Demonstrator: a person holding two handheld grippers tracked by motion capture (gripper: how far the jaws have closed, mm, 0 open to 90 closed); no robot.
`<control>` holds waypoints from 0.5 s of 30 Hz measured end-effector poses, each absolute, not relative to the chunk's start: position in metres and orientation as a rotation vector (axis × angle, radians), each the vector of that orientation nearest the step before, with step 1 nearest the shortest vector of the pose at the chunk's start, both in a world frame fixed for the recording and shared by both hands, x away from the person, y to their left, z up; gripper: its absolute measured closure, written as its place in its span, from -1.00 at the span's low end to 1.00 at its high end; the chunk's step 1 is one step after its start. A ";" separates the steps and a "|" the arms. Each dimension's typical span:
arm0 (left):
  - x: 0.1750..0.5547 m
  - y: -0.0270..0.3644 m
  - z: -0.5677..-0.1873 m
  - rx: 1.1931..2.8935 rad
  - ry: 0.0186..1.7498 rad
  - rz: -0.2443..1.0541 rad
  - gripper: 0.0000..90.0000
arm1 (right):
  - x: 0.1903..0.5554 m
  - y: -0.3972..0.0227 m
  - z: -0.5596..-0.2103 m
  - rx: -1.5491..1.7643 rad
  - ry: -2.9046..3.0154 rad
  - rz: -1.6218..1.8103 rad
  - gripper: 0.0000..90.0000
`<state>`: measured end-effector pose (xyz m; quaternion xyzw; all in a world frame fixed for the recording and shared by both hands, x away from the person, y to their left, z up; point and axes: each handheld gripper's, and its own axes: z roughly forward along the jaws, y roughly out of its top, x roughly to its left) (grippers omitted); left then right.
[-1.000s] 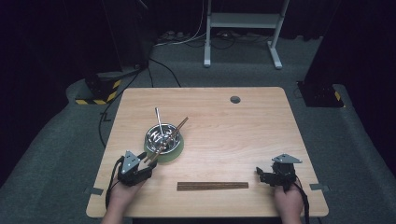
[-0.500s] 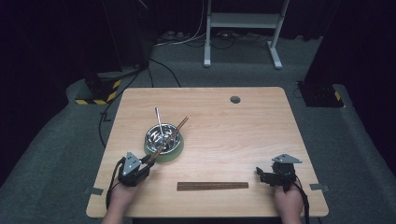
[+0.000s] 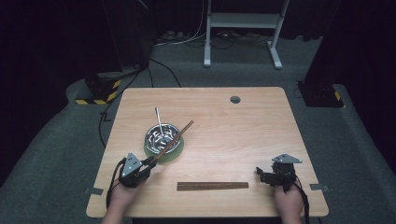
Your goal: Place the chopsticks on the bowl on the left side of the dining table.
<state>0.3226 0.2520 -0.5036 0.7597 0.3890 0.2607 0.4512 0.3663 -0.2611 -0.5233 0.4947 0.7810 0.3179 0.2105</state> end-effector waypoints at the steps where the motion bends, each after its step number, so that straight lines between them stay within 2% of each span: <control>1: 0.322 0.252 -0.504 1.875 0.967 0.641 0.69 | 0.366 -0.261 -0.523 1.375 2.171 0.883 -0.70; 5: 0.323 0.253 -0.504 1.860 0.986 0.642 0.67 | 0.366 -0.261 -0.523 1.375 2.169 0.884 -0.70; 11: 0.326 0.255 -0.504 1.887 1.010 0.669 0.34 | 0.366 -0.261 -0.523 1.376 2.171 0.884 -0.70; 15: 0.326 0.258 -0.505 1.875 1.045 0.682 0.28 | 0.366 -0.261 -0.523 1.376 2.171 0.884 -0.70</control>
